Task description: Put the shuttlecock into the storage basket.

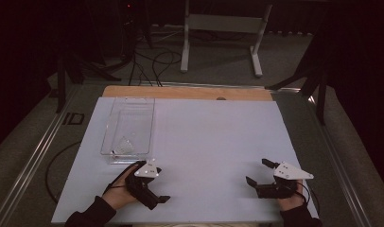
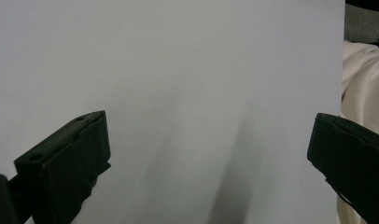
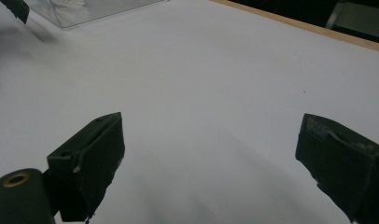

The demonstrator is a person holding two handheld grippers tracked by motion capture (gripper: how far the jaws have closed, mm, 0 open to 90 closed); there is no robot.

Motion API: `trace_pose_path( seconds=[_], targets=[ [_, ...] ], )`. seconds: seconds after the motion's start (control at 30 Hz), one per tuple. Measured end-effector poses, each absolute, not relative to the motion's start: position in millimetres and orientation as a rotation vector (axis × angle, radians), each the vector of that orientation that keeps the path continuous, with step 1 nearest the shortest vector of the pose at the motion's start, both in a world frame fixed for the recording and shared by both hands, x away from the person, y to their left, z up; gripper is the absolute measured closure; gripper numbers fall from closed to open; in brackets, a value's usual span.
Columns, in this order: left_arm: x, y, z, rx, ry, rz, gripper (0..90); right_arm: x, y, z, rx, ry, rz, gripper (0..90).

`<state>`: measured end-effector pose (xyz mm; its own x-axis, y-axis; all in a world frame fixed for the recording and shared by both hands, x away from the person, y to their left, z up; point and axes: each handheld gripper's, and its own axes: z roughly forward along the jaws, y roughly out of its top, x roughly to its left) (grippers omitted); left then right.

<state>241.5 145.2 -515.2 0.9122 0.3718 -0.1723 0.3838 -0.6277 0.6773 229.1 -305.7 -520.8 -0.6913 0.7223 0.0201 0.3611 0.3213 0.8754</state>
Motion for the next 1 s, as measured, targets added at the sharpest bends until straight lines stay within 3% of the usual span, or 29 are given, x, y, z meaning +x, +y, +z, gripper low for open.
trace_pose_path(
  seconds=[0.4, 1.0],
  targets=[
    [237, 172, -523, 2.226, 0.646, 0.036, 0.0, 229, -305, -521, 0.953, 2.227, 1.308, 8.3],
    [234, 178, -527, 2.186, 0.645, 0.048, 0.1, 229, -304, -523, 0.949, 2.245, 1.295, 8.3]
  ],
)
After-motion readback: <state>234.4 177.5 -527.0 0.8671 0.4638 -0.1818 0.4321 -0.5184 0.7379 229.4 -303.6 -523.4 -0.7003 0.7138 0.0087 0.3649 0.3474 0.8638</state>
